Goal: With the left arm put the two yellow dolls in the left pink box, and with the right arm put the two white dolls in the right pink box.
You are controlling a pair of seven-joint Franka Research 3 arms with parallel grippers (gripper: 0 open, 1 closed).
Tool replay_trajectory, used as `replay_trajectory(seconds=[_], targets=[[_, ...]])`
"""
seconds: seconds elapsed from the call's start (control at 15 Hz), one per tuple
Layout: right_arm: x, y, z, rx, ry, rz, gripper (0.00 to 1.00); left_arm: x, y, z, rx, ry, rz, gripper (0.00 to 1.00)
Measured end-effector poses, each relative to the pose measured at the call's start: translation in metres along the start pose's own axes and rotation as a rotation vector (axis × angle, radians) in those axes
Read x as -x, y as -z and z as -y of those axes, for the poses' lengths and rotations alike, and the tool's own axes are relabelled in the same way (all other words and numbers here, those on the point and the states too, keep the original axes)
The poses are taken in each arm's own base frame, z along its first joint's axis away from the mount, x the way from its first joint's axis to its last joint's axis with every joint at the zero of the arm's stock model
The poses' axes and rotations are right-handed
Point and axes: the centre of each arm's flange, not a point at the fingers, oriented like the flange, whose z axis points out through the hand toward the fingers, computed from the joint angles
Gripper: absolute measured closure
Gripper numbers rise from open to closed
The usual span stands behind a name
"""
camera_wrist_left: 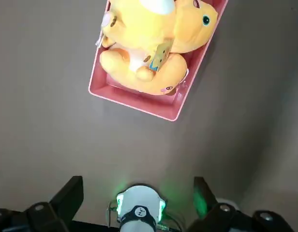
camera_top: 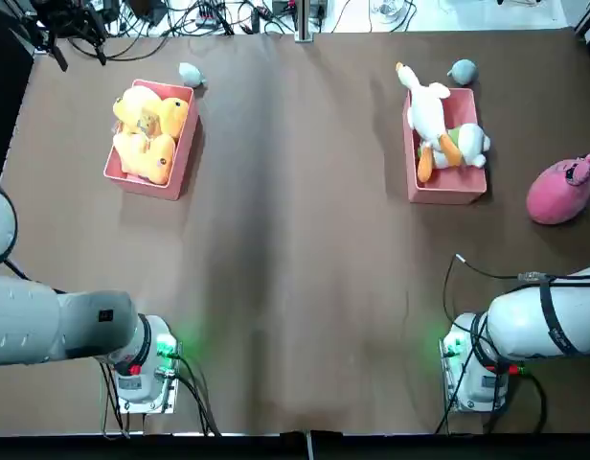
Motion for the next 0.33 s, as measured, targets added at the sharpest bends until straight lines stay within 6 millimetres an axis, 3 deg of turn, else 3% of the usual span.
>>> replay_trajectory(seconds=[0.33], targets=[[-0.0003, 0.0004, 0.0028, 0.0, 0.005, -0.003, 0.01, 0.0003, -0.0002, -0.0025, -0.001, 0.01, 0.0, 0.0]])
